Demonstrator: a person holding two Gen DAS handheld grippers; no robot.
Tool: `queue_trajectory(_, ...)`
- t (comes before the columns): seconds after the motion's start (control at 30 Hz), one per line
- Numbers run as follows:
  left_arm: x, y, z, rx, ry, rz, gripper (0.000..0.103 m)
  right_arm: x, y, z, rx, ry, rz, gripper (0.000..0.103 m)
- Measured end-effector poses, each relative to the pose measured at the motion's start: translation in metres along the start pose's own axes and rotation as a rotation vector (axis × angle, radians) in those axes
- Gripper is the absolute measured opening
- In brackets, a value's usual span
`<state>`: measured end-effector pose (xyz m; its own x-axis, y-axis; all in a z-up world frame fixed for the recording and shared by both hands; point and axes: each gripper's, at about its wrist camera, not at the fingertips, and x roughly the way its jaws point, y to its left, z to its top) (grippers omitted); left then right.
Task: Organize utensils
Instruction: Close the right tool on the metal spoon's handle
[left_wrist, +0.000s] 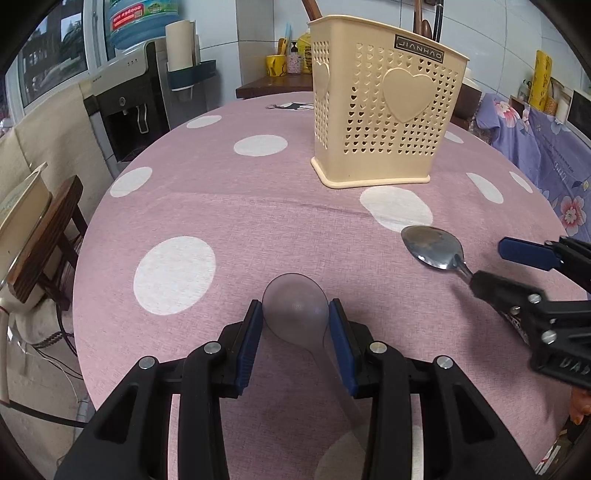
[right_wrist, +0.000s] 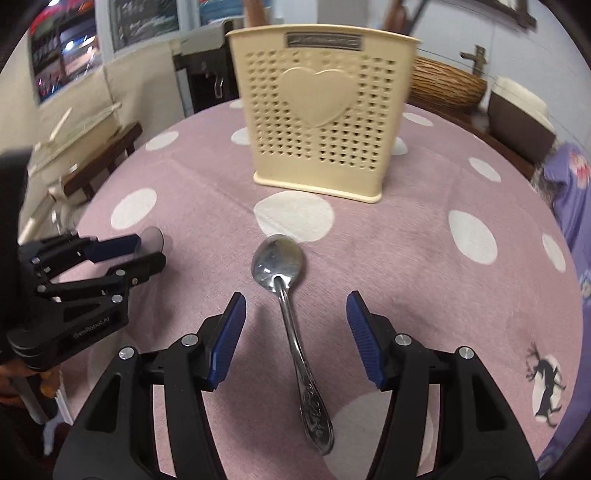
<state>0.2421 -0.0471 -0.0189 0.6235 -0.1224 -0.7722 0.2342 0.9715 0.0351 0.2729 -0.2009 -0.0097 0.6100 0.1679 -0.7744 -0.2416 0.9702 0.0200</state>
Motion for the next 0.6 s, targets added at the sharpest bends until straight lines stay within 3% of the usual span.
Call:
queue_trajectory(0.23, 0.0, 0.007, 0.001, -0.036, 0.001, -0.033, 0.038, 0.019, 0.023, 0.009, -0.138, 0.045, -0.046, 0.058)
queue_trajectory(0.6, -0.001, 0.007, -0.001, -0.033, 0.003, -0.03, 0.049, 0.04, 0.015, 0.03, -0.174, 0.093, 0.034, 0.058)
